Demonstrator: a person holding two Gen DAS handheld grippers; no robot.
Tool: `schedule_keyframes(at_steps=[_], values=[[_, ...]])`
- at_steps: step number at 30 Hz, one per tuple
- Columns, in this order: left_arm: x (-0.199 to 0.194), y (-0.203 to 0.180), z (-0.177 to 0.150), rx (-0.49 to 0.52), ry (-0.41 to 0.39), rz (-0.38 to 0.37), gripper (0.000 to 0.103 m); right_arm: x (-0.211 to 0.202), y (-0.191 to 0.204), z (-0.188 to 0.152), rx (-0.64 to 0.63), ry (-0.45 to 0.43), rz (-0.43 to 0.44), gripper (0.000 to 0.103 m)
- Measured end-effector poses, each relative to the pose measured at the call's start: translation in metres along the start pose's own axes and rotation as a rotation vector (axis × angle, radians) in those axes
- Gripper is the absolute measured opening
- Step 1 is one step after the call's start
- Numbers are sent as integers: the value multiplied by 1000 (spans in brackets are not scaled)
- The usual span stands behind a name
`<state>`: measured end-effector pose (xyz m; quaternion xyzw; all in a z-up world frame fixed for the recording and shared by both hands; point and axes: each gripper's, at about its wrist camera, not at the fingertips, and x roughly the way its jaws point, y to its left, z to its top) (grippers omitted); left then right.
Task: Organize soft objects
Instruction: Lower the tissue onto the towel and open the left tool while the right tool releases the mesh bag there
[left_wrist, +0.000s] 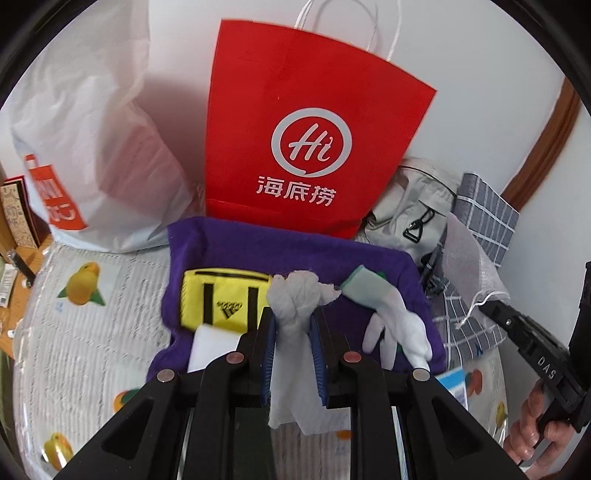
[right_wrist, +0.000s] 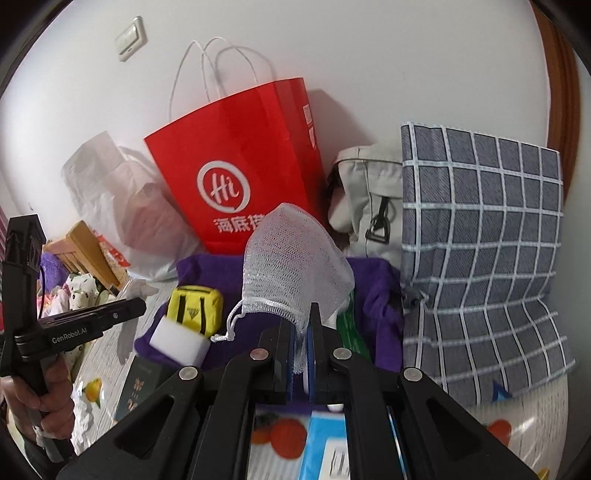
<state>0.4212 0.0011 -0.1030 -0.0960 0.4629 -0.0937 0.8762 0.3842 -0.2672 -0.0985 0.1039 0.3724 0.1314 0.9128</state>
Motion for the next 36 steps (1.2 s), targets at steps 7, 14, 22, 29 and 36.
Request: schedule_keyframes(at_steps=[7, 14, 22, 29, 36], values=[[38, 6, 6, -33, 40, -20, 18, 50, -15, -3, 14, 87, 14, 7], [53, 10, 9, -25, 68, -2, 18, 74, -31, -9, 30, 142, 6, 8], [65, 11, 11, -20, 84, 4, 18, 85, -38, -10, 32, 158, 5, 9], [66, 20, 11, -29, 81, 30, 18, 99, -45, -13, 42, 191, 4, 9], [73, 23, 10, -35, 101, 52, 19, 111, -49, -16, 55, 228, 25, 9]])
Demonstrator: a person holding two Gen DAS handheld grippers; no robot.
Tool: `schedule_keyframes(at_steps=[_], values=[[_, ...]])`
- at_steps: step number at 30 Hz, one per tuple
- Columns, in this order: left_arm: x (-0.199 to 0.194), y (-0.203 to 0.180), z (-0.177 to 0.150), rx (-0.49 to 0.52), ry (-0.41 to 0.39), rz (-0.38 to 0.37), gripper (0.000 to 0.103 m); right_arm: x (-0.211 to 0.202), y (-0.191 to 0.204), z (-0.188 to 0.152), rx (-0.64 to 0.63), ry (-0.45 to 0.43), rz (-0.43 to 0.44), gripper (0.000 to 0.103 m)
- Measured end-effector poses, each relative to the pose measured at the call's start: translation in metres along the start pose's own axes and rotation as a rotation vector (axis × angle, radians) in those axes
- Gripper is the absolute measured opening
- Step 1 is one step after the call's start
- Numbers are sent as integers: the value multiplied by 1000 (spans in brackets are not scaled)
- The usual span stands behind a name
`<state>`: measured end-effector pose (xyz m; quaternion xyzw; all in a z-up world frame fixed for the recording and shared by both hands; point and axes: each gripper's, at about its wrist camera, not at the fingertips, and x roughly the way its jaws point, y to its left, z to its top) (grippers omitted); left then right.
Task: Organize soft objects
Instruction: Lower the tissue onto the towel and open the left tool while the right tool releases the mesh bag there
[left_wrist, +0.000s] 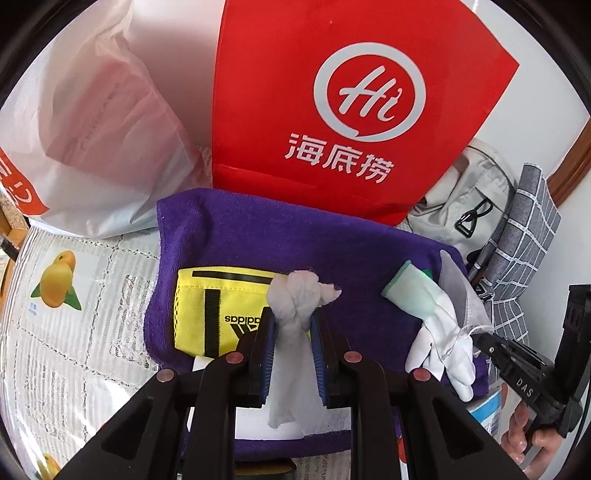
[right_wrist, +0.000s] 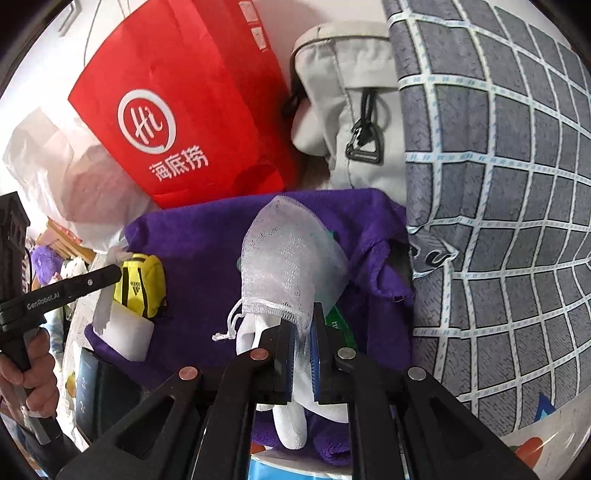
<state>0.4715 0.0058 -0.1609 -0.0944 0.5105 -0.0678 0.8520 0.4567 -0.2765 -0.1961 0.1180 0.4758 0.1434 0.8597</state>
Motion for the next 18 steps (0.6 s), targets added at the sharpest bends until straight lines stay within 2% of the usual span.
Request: schedule_keyframes(at_steps=[4, 7, 10, 12, 15, 18], values=[[2, -2, -2, 8, 4, 5, 19, 5, 6, -2, -33, 23, 3, 9], [4, -5, -3, 14, 8, 6, 19, 7, 8, -3, -39, 40, 15, 14], [7, -6, -3, 13, 14, 7, 19, 6, 9, -4, -46, 42, 18, 27], [9, -7, -4, 16, 18, 7, 19, 3, 10, -4, -56, 40, 23, 41], [12, -8, -5, 17, 23, 10, 19, -4, 11, -4, -71, 24, 30, 55], [14, -10, -5, 24, 22, 22, 19, -12, 12, -4, -71, 8, 36, 60]])
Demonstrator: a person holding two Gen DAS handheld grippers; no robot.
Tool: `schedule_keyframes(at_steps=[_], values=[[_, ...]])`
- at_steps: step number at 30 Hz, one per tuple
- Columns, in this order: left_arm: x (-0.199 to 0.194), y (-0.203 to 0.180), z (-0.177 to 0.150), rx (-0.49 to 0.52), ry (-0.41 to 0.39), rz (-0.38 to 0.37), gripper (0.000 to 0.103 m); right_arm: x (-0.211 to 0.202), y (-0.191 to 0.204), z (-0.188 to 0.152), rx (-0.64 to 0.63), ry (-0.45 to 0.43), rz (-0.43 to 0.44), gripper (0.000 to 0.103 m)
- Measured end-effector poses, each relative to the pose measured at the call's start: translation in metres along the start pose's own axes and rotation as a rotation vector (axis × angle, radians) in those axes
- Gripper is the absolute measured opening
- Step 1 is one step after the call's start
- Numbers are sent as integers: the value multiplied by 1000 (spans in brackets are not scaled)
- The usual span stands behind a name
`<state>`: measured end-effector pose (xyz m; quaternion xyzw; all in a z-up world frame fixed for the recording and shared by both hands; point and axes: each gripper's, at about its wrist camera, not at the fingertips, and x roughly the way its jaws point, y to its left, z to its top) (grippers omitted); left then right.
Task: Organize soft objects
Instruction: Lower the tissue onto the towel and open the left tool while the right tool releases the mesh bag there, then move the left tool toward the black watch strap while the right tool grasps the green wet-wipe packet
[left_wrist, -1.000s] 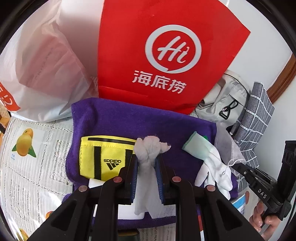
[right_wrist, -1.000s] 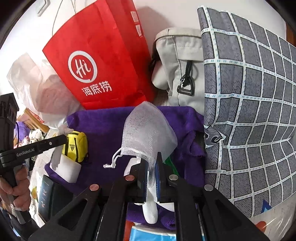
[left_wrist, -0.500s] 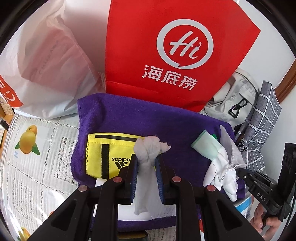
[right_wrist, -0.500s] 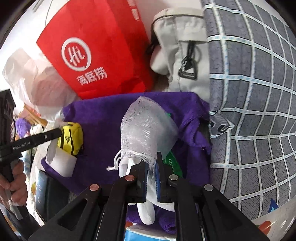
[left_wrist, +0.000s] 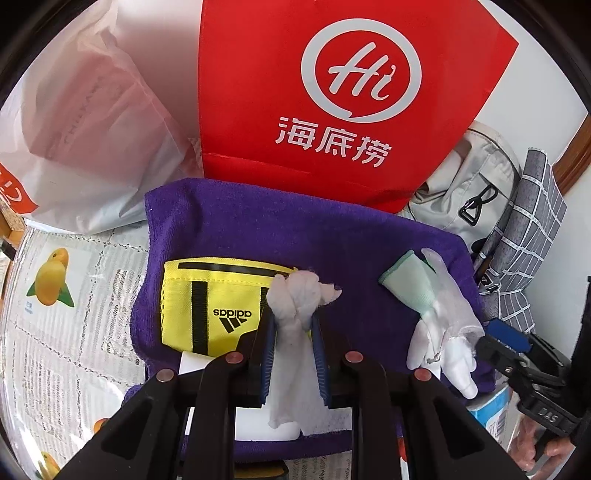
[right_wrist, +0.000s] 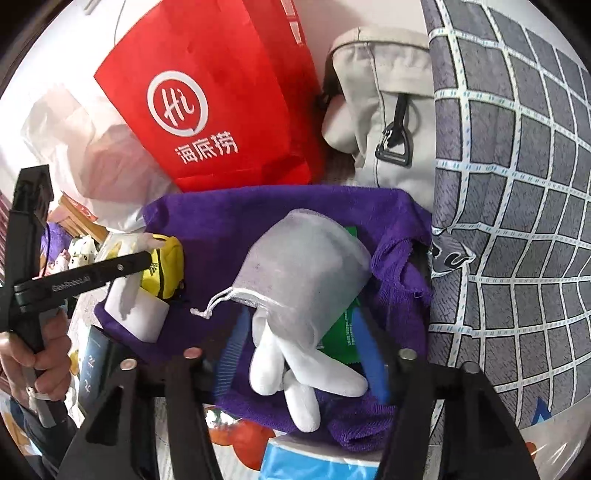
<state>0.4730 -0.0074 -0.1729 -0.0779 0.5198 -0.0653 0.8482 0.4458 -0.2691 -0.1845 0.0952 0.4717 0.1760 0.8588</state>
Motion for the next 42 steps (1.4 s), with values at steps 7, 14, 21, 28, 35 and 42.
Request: schedule_keyframes(at_steps=[7, 14, 21, 28, 35, 42], values=[[5, 0, 0, -8, 21, 6, 21, -14, 4, 1, -6, -30, 2, 67], [5, -1, 1, -10, 29, 21, 35, -19, 6, 1, 16, -43, 16, 67], [-2, 1, 2, -16, 16, 8, 50, -25, 8, 1, 26, -63, 11, 69], [-21, -7, 2, 13, -31, 7, 54, -39, 7, 1, 59, -123, -26, 72], [-43, -16, 0, 40, -129, -16, 54, -60, 19, 3, 19, -223, -42, 72], [-70, -28, -2, 58, -219, -32, 54, -72, 38, 3, -25, -219, -67, 73]])
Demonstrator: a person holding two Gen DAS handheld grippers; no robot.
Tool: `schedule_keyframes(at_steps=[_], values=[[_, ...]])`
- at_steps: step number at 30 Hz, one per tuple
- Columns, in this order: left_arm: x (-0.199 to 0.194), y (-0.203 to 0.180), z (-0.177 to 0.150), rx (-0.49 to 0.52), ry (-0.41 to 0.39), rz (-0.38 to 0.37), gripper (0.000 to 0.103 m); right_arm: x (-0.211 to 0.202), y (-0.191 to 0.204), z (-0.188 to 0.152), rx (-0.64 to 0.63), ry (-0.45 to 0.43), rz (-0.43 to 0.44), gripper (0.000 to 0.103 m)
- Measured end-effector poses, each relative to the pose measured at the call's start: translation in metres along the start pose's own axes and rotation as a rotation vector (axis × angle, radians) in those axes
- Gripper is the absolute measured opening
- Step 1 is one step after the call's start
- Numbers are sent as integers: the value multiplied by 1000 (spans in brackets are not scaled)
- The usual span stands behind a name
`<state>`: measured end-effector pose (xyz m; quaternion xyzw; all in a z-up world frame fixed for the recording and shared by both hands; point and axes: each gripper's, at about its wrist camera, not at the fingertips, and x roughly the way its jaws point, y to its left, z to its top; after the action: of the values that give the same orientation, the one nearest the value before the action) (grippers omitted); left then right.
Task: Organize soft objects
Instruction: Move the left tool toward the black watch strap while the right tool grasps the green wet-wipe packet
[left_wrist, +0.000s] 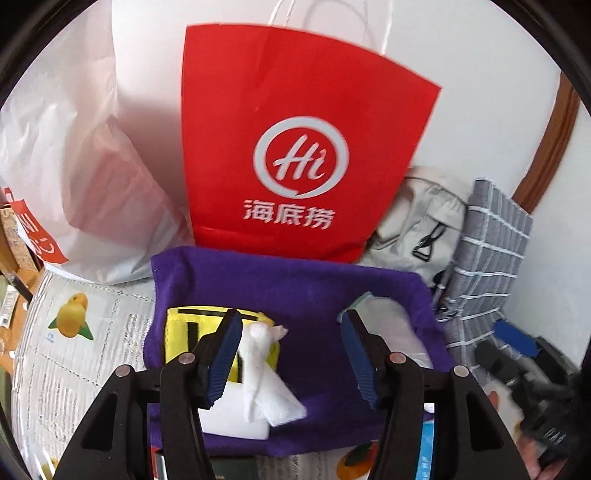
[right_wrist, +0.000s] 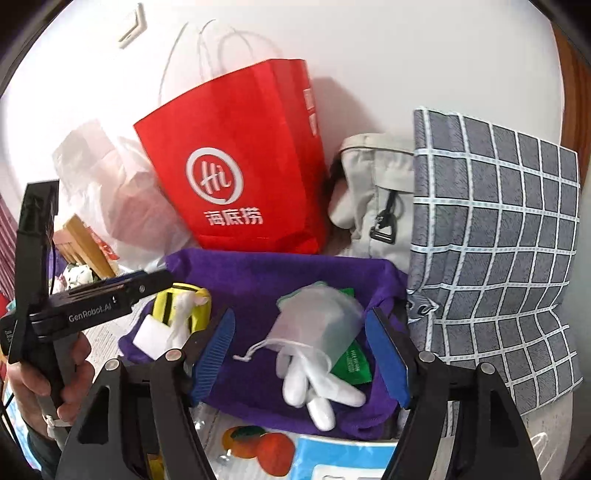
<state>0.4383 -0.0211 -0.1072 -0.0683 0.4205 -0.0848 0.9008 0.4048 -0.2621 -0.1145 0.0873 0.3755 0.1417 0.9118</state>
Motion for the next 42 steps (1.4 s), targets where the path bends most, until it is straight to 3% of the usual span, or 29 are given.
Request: schedule_keyframes(at_steps=[5, 11, 17, 20, 22, 23, 26, 35, 42], values=[[-20, -6, 5, 5, -1, -54, 54, -4, 24, -6, -36, 19, 2, 73], [-57, -10, 8, 2, -78, -89, 54, -28, 45, -30, -52, 12, 12, 73], [-81, -19, -2, -17, -82, -129, 54, -75, 61, -78, -90, -13, -1, 73], [-96, -18, -14, -78, -52, -176, 54, -92, 64, -105, -107, -2, -12, 73], [-108, -21, -27, -45, -52, -165, 56, -99, 65, -122, -110, 5, -17, 73], [-114, -23, -36, -5, -53, -127, 61, -103, 64, -132, -104, 12, -26, 73], [-127, -16, -64, 33, -56, -59, 61, -107, 58, -161, -61, 53, -7, 73], [-129, 26, -150, -10, 68, 2, 61, -104, 43, -234, 26, 160, -9, 73], [-135, 55, -203, -70, 113, 5, 61, -80, 63, -245, -6, 188, -10, 73]])
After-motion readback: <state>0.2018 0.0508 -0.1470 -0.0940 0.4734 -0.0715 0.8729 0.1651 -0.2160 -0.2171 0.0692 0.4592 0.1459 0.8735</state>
